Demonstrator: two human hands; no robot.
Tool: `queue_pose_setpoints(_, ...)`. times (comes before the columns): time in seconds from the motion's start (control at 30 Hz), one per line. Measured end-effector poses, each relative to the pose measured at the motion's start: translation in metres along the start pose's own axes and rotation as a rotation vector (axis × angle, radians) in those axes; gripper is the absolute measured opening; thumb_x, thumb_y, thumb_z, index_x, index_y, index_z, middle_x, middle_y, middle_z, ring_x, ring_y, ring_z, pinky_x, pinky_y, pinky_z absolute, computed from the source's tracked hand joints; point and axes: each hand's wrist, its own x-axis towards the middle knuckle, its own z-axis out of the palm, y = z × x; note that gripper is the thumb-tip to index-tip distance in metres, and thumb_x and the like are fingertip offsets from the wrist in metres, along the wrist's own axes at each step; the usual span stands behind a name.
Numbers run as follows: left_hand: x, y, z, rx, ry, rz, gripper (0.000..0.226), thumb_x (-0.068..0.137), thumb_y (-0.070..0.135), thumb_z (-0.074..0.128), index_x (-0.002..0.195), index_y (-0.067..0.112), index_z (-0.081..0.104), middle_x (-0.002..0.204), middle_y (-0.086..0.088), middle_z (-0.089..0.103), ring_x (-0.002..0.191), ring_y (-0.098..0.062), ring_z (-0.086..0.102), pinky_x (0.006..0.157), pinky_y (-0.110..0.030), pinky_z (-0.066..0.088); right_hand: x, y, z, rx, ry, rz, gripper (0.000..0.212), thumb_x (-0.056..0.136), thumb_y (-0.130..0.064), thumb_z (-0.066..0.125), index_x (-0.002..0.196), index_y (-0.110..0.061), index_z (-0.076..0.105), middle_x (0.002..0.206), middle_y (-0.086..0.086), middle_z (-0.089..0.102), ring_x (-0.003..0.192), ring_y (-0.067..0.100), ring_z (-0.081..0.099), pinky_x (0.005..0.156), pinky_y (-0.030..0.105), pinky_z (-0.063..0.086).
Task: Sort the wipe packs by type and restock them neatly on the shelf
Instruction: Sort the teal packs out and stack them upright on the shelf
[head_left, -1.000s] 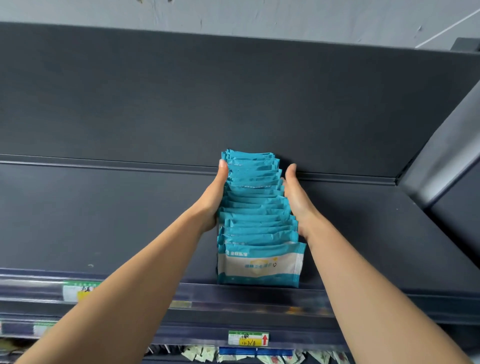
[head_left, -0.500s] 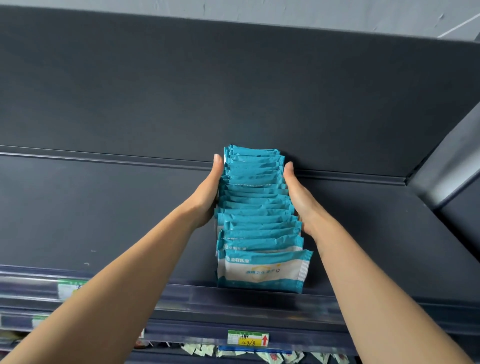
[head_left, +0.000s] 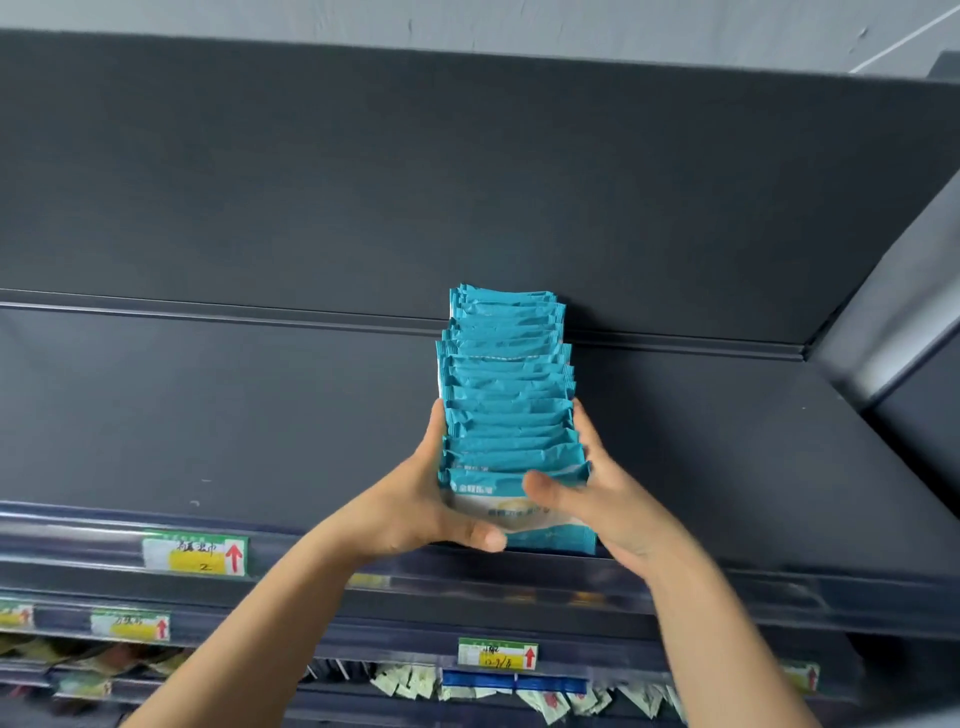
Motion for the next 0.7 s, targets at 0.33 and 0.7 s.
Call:
queue_pose_setpoints(0.33, 0.002, -0.005, -0.001, 0.129, 0.202, -0.001, 0.103, 0.067, 0.000, 0.084, 0.144, 0.031, 0.022, 0.126, 0.007, 0.061, 0.116, -0.011, 0.060, 0.093, -0.031, 0.052, 0.007, 0.006, 0.017, -0.154, 0.151, -0.114, 0.108, 0.057, -0.036, 0.092, 0.141, -0.046, 0.026, 0.134, -0.019, 0.054, 0.123, 0.002, 0.053, 0.108, 0.040, 0.042)
queue_pose_setpoints(0.7, -0.013, 0.020, 0.008, 0.825, 0.456, -0.057, 0.109, 0.070, 0.037, 0.082, 0.152, 0.028, 0.012, 0.157, 0.002, 0.017, 0.141, -0.017, 0.023, 0.113, -0.042, 0.031, -0.035, -0.009, 0.015, -0.947, 0.428, -0.138, 0.092, 0.083, -0.047, 0.069, 0.153, -0.031, 0.012, 0.151, -0.010, 0.034, 0.136, 0.013, 0.036, 0.103, 0.030, 0.036)
